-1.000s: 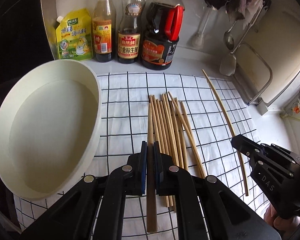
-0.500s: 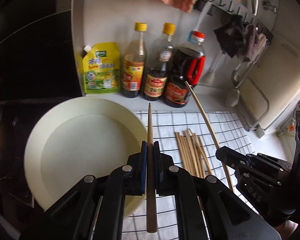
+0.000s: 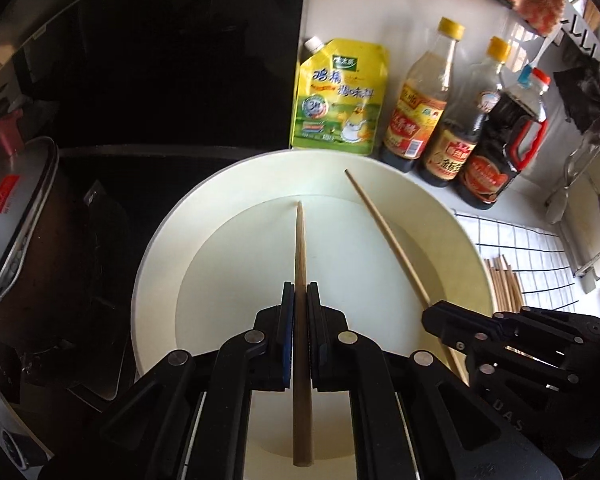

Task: Organize utensils
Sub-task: 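Carry the right gripper's chopstick over the white bowl while the left gripper carries its own, then open the right gripper to drop its chopstick into the bowl while the left gripper releases too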

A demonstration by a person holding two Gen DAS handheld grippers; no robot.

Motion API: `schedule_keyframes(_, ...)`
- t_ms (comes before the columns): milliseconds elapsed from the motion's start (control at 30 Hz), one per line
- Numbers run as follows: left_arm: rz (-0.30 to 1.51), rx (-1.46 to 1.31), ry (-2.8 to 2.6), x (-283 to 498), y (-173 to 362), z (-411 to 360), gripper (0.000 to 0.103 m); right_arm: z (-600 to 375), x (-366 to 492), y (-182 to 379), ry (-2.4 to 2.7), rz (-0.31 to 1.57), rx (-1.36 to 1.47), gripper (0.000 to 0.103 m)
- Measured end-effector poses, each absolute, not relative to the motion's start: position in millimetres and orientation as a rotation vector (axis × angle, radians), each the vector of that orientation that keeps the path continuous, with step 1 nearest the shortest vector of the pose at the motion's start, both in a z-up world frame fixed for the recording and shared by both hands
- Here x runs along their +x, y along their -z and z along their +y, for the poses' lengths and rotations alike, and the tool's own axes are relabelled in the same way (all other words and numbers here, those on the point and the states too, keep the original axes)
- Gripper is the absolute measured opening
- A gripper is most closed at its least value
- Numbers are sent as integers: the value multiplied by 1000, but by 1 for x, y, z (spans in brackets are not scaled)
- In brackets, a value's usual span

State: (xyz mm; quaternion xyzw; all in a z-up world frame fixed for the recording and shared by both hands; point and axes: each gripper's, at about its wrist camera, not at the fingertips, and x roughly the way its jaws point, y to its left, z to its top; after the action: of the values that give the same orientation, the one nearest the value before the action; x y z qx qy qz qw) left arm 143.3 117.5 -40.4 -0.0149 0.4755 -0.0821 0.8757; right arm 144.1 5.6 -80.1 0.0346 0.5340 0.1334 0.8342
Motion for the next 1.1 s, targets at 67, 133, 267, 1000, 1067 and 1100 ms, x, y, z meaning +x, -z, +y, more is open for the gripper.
schedule_keyframes(67,1007,-29,171,148,50,120,7,10,152,90,-277,1163,70,6)
schedule_keyframes(133,1032,-34,179,152,60,122,7,13,158,98,-267,1189,66,6)
schedule_keyframes(267,1104,-33,196,158,82,122,7,11,164,111,-247,1228,73,6)
schedule_keyframes(1000,1077,-59,104,146,69,150,80,-20,125,78,-228,1114,88,26)
schedule_keyframes(1067,1070,-55,106,141,66,149,81,-20,118,76,-224,1103,99,28)
schedule_keyframes(1100,1067,-52,106,138,64,148,82,-23,113,76,-221,1099,106,28)
